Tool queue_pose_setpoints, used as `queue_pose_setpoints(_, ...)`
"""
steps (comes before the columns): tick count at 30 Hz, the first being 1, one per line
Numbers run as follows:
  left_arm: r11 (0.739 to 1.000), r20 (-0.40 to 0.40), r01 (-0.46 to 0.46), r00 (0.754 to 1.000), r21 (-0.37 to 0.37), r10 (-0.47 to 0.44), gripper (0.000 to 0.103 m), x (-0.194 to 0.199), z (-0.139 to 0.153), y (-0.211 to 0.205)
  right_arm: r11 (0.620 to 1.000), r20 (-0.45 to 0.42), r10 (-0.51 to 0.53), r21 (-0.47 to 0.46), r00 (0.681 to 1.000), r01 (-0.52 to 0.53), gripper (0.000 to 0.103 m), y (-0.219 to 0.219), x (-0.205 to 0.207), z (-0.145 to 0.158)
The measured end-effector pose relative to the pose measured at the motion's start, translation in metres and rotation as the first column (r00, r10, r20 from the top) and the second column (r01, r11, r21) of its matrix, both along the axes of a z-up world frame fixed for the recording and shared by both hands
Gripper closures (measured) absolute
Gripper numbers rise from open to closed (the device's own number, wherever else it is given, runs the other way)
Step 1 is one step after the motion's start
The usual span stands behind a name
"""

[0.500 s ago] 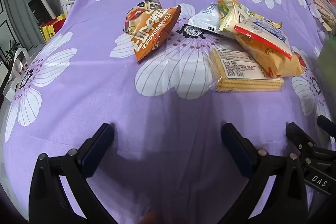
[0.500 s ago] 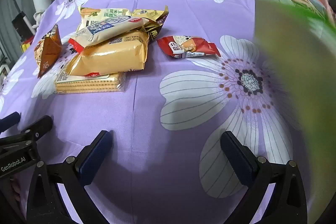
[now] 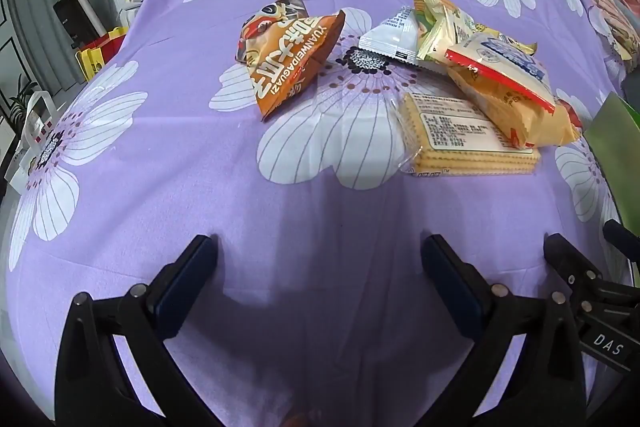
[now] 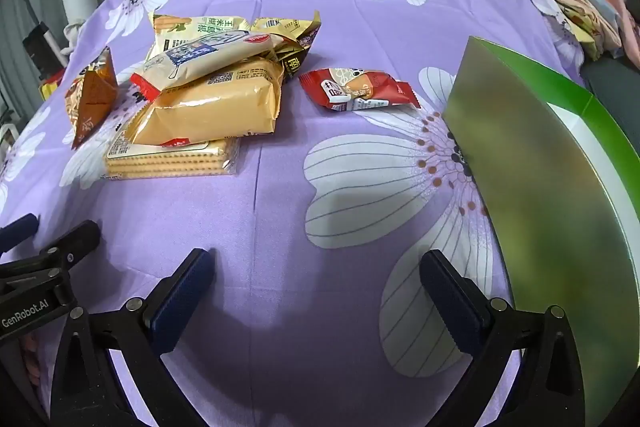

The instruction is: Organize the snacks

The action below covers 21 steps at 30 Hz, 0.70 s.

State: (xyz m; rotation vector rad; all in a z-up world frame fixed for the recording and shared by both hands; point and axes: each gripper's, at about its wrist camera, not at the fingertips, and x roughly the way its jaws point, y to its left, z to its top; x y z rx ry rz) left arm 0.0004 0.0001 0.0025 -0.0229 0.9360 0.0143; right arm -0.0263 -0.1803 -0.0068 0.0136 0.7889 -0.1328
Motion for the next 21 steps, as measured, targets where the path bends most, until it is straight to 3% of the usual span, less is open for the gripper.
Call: queue_pose_setpoints(21, 1.000, 0.003, 0.001, 1.000, 0.000, -0.001, 0.000, -0.0015, -0.0004, -0.0011, 1.000, 0.000, 0.000, 0.001, 1.000, 0.000, 0.001, -0.0010, -0.0002, 0.0006)
